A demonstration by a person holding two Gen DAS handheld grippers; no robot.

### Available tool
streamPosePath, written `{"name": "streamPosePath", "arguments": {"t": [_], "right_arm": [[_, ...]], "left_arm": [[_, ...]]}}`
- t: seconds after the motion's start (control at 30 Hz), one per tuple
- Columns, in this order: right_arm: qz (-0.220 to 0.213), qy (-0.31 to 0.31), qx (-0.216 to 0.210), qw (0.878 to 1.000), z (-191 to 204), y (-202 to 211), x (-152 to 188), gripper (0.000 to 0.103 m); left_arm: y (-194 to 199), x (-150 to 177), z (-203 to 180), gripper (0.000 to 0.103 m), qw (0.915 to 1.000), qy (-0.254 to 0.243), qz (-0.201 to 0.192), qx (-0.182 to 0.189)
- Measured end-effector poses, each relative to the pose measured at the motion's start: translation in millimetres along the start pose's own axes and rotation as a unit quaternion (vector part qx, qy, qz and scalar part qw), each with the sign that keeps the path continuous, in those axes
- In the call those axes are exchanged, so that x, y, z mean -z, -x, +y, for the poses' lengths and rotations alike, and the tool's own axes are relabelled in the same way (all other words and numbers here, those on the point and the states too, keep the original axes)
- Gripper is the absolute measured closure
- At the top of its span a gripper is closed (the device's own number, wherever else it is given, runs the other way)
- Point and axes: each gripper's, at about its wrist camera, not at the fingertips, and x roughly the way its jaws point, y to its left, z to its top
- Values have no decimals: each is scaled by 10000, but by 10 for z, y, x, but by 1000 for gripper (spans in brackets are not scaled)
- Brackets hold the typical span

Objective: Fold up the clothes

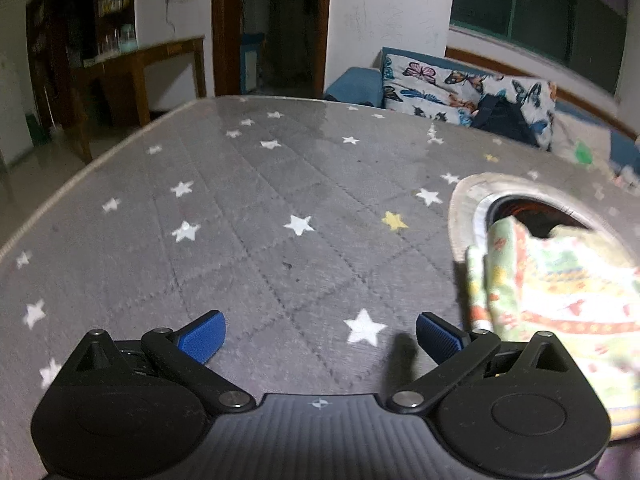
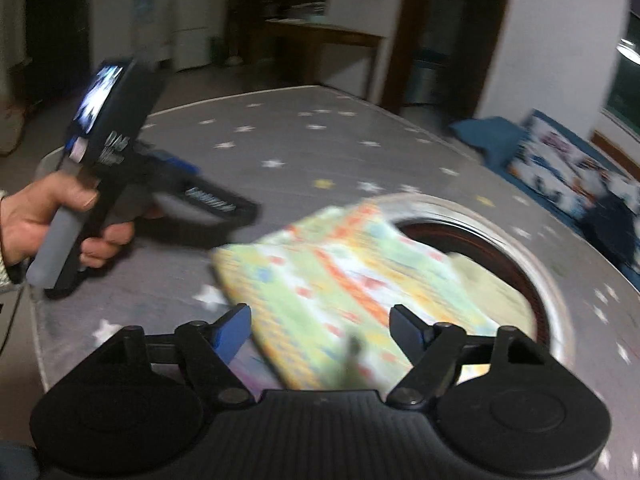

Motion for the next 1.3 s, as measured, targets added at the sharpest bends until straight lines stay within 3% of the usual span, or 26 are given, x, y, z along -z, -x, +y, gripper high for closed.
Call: {"name": "streamPosePath", "arguments": {"t": [0.1, 0.3, 0.47, 0.63, 0.77, 0.83, 0.97, 1.07, 1.23, 1.3], "right_arm": [[102, 110, -108, 9998, 95, -195, -82, 39], [359, 125, -276, 9989, 182, -422, -79, 54], [264, -18, -289, 9992, 135, -417, -54, 87], [-4, -542, -368, 9979, -41, -276, -73, 93], [-198, -886, -431, 9949, -168, -121, -71, 93], [-242, -993, -456, 9937, -211, -81, -65, 93], [-286, -1108, -498, 9922, -239, -45, -55, 93], [-299, -1133, -532, 9917, -223, -27, -49, 93], [-347, -1161, -554, 9911, -211, 16, -35, 93], [-381, -1207, -576, 9903, -223, 40, -21, 93]], "left_arm": [[44, -53, 93, 0, 9987, 376, 165, 313], [73, -127, 120, 0, 9947, 572, 484, 700], [84, -175, 98, 0, 9845, 913, 764, 1289], [45, -221, 38, 0, 9742, 1178, 1003, 1643], [24, -233, 20, 0, 9701, 1349, 1093, 1697], [18, -220, 50, 0, 9608, 1611, 1182, 1922], [-25, -139, 64, 0, 9340, 2202, 1399, 2442], [-35, -101, -9, 0, 9262, 2321, 1457, 2591], [-156, -81, -135, 0, 8993, 2646, 1689, 3043], [-181, -81, -174, 1, 8955, 2690, 1699, 3113]]}}
